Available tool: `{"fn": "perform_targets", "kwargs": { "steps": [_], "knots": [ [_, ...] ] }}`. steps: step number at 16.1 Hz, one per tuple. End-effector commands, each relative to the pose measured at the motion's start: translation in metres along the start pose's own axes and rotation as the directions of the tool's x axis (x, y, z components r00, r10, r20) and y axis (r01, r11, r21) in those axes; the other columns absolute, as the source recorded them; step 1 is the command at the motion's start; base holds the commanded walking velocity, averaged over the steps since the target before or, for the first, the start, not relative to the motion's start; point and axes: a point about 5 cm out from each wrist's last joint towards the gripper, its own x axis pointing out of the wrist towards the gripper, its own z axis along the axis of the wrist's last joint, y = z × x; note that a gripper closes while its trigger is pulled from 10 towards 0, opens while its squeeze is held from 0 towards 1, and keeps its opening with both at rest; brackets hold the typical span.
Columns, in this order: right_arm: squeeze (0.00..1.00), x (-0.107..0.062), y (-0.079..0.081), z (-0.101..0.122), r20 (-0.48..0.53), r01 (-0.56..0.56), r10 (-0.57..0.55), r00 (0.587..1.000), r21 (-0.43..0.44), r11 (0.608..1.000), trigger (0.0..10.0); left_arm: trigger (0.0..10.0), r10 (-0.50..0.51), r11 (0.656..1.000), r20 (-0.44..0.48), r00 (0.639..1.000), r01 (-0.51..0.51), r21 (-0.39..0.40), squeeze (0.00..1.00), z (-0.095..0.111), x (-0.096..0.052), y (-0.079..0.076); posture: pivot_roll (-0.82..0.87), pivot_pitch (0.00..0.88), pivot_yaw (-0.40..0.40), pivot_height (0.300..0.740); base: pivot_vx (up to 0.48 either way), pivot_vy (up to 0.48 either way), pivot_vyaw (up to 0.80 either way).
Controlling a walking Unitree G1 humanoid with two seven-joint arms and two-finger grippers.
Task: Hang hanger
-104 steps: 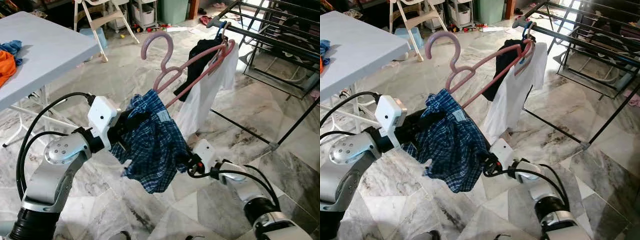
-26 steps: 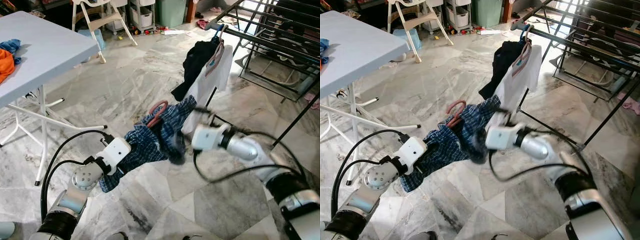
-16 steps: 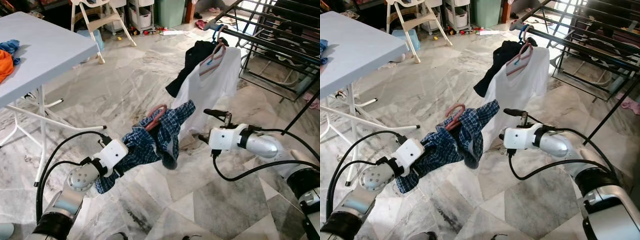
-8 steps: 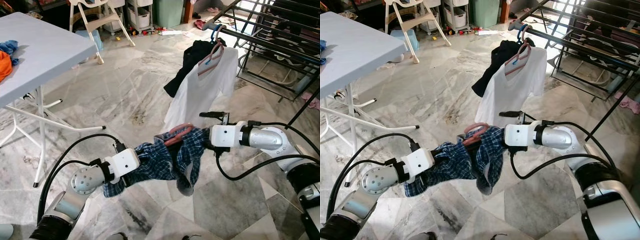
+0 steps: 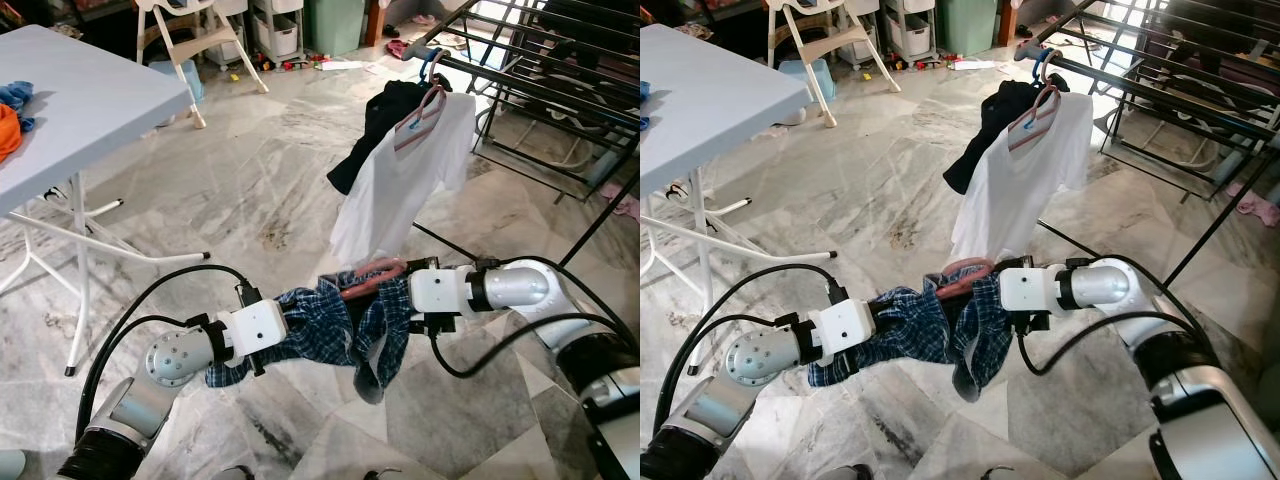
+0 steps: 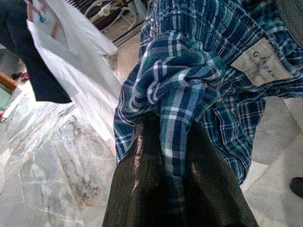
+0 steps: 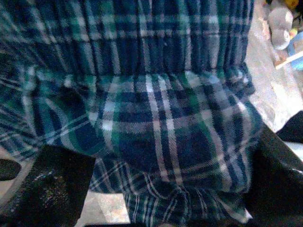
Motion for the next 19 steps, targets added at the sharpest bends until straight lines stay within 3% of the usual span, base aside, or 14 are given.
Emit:
{"fn": "perform_targets", "kwargs": {
  "steps": [1,6,14,19],
  "knots": [
    [0.0,0.003,-0.005,0.002,-0.018,-0.003,0.003,1.0,0.006,1.0,0.0,0.0,0.004,0.999,0.035,0.999,-0.005,0.041,0.0,0.01,0.0,0.004,-0.05,0.113,0.002,0.74,0.0,0.0,0.0],
    [0.0,0.011,-0.003,0.004,-0.031,-0.028,0.029,0.999,0.047,0.999,0.0,0.0,-0.023,0.998,0.027,0.999,0.022,0.066,0.0,0.011,0.002,0.002,-0.05,0.116,0.01,0.74,0.0,0.0,0.0],
    [0.0,0.009,0.007,-0.003,-0.062,-0.112,0.118,0.991,0.086,0.99,0.0,0.0,-0.043,0.994,0.008,0.999,0.042,0.101,0.0,0.01,0.005,0.002,-0.05,0.113,0.01,0.74,0.0,0.0,0.0],
    [0.0,0.01,0.008,-0.001,-0.042,-0.111,0.115,0.992,0.091,0.99,0.0,0.0,-0.027,0.994,-0.002,1.0,0.027,0.106,0.0,0.008,0.004,0.004,-0.05,0.111,0.008,0.74,0.0,0.0,0.0]
  ]
}}
